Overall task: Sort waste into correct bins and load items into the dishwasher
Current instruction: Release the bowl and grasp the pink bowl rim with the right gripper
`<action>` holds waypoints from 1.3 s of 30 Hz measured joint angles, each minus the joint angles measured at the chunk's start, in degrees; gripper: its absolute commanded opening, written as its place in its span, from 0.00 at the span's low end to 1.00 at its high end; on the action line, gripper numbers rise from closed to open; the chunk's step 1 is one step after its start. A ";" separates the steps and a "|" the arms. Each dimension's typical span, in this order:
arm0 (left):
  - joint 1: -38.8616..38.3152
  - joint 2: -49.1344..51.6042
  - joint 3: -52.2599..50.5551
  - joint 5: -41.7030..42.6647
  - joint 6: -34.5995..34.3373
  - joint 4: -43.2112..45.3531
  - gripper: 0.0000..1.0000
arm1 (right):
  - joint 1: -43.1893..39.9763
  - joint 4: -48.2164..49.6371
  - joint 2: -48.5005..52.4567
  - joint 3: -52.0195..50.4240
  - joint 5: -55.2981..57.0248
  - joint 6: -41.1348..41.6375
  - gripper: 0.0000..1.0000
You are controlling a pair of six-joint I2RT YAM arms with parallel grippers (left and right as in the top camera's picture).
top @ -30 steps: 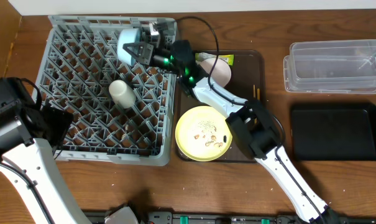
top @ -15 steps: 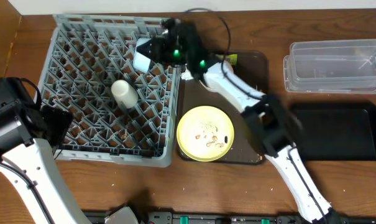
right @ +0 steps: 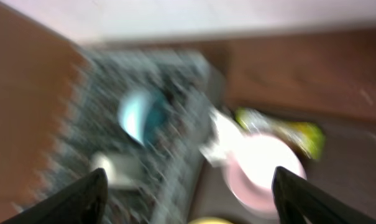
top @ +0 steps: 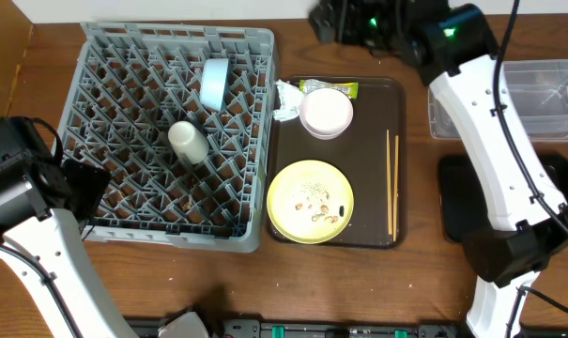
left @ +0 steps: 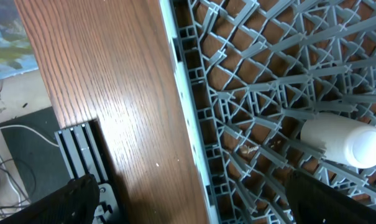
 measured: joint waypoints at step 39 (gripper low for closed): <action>0.00 0.00 -0.02 0.00 0.00 0.00 0.96 | 13.81 -4.52 22.77 -0.11 11.30 -20.59 0.01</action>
